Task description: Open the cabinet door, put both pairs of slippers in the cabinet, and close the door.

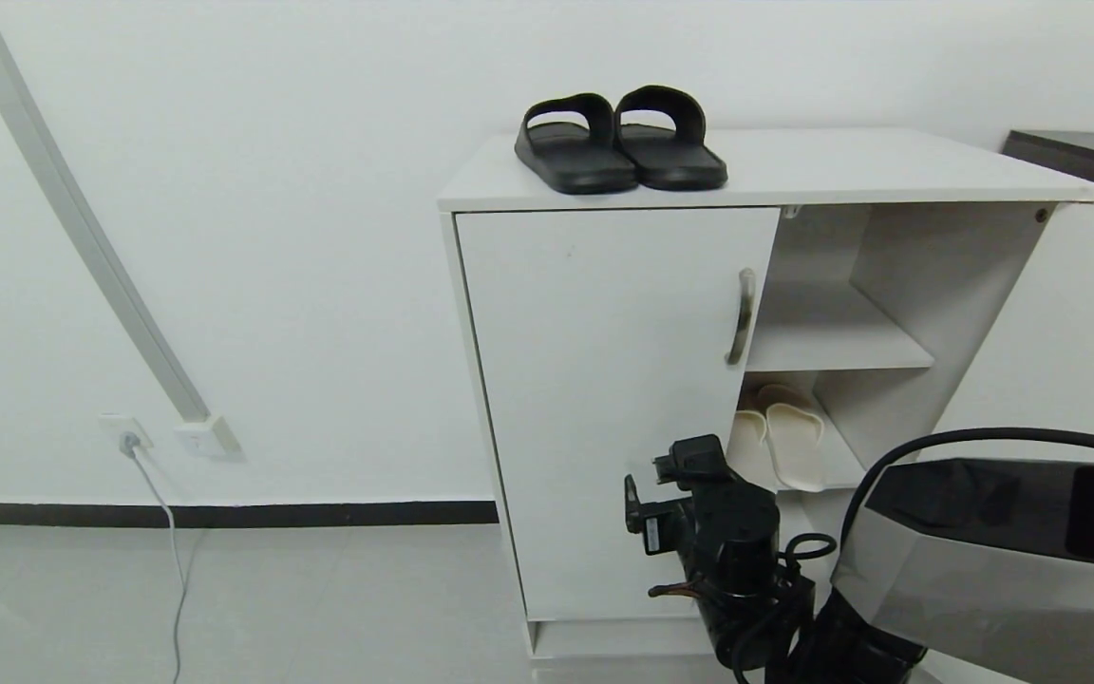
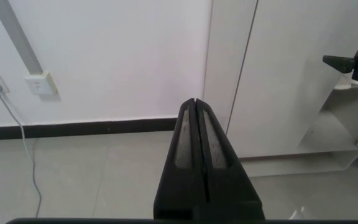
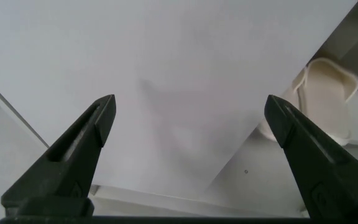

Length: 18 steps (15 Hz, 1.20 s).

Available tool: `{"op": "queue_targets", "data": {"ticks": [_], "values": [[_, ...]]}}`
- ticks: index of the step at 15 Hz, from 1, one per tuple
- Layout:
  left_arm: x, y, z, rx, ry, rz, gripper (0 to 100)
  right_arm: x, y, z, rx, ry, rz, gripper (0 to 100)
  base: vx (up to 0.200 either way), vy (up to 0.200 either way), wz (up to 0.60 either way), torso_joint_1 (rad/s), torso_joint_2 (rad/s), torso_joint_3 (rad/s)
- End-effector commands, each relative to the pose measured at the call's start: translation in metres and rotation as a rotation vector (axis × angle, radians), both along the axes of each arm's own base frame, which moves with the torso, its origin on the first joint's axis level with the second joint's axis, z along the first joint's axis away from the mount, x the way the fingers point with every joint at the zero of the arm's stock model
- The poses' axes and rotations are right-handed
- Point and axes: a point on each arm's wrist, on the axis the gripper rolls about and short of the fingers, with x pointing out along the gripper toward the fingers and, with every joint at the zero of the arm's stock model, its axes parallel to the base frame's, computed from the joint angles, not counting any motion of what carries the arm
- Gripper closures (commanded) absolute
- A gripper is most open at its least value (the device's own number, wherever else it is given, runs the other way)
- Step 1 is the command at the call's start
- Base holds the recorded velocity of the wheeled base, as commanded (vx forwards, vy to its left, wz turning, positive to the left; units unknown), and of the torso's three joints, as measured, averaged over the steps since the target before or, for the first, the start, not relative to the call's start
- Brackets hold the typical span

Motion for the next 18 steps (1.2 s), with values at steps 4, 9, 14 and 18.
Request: {"op": "queue_targets", "data": {"ticks": [4,9,14,18], "values": [[0.0001,0.0,0.0,0.0,0.001,0.002,100,0.0004,0.0004,-0.0049,-0.009,0.008,0.0,0,0.0,0.0,0.0,0.095,-0.44,-0.357],[0.0001,0.0,0.0,0.0,0.001,0.0,100,0.0004,0.0004,-0.0046,-0.006,0.006,0.0,0,0.0,0.0,0.0,0.136,-0.47,-0.338],[0.0001,0.0,0.0,0.001,0.001,0.0,100,0.0004,0.0004,-0.0046,-0.006,0.006,0.0,0,0.0,0.0,0.0,0.176,-0.49,-0.317],[0.0001,0.0,0.0,0.001,0.001,0.0,100,0.0,0.0008,-0.0046,-0.006,0.006,0.001,0,0.0,0.0,0.0,0.21,-0.52,-0.323]]}}
